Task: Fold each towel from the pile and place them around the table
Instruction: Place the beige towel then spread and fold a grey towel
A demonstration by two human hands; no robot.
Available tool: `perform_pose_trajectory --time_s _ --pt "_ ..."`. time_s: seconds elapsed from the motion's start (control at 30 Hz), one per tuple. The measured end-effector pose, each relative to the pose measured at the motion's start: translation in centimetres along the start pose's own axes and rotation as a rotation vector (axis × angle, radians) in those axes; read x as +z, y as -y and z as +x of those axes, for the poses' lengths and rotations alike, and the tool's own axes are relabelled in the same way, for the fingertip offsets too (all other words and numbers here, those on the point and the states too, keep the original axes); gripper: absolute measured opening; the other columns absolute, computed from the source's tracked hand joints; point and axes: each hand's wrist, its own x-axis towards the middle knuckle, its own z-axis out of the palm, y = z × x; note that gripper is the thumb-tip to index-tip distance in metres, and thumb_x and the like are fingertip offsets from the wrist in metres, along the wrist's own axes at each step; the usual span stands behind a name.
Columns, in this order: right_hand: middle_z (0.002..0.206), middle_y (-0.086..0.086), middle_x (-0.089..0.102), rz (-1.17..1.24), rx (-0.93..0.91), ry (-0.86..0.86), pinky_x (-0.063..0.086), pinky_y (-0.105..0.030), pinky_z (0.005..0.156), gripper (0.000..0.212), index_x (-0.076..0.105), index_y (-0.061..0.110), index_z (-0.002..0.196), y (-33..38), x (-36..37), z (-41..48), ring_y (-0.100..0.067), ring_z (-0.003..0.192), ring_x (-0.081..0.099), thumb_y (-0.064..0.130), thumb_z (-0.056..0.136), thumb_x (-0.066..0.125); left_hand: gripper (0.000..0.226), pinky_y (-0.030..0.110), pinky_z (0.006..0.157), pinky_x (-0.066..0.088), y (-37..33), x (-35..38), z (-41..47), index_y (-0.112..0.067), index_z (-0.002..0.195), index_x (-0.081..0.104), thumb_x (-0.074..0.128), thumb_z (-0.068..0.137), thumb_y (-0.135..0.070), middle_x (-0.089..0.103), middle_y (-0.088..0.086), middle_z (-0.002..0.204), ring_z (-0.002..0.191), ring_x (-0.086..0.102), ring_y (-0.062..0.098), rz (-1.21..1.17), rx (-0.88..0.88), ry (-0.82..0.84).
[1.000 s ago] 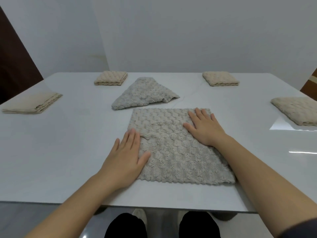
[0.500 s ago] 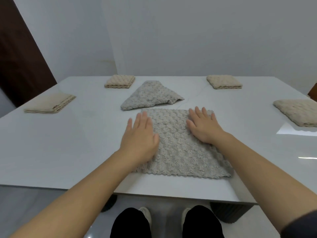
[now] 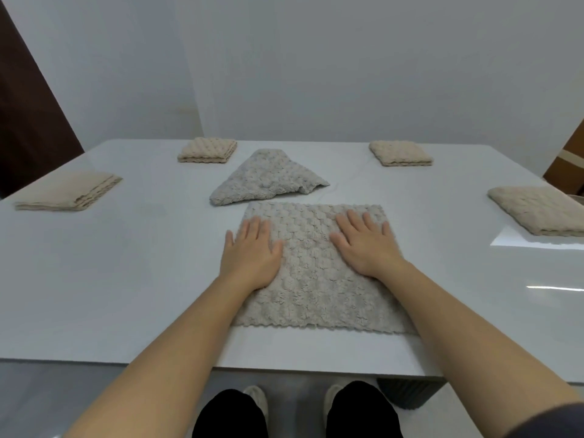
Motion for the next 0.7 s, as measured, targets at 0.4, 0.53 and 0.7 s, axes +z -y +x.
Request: perform_pose_trajectory --time_s 0.4,0.53,0.7 --pt "0.164 -0.005 -0.003 -0.023 0.001 -0.105 -0.008 -0.053 0.119 0.062 0.008 0.016 0.156 1.5 -0.7 -5.6 -0.024 0.15 -0.008 0.045 0.102 0.014 0.063 0.04 0.121 -0.008 -1.0 -1.1 -5.4 -0.011 0.155 0.004 0.021 0.102 -0.039 -0.005 0.005 0.163 0.149 -0.011 0.016 -0.031 0.181 -0.2" --pt "0.164 -0.002 -0.006 -0.017 -0.106 -0.055 -0.01 -0.05 0.119 0.062 0.004 0.018 0.157 5.6 0.3 -7.1 -0.023 0.15 -0.011 0.046 0.103 0.014 0.06 0.039 0.12 -0.009 -1.8 0.1 -6.4 -0.019 0.155 -0.004 0.015 0.103 -0.042 -0.013 -0.003 0.162 0.148 -0.015 0.012 -0.032 0.224 -0.032" --pt "0.163 0.006 -0.009 0.0 -0.131 -0.006 -0.011 -0.049 0.119 0.061 0.0 0.031 0.156 5.2 1.4 -8.0 -0.019 0.15 -0.014 0.054 0.101 0.012 0.059 0.041 0.121 -0.008 -0.7 0.5 -6.9 -0.021 0.156 -0.005 0.013 0.103 -0.039 -0.013 -0.006 0.162 0.148 -0.013 0.013 0.007 0.168 0.021"
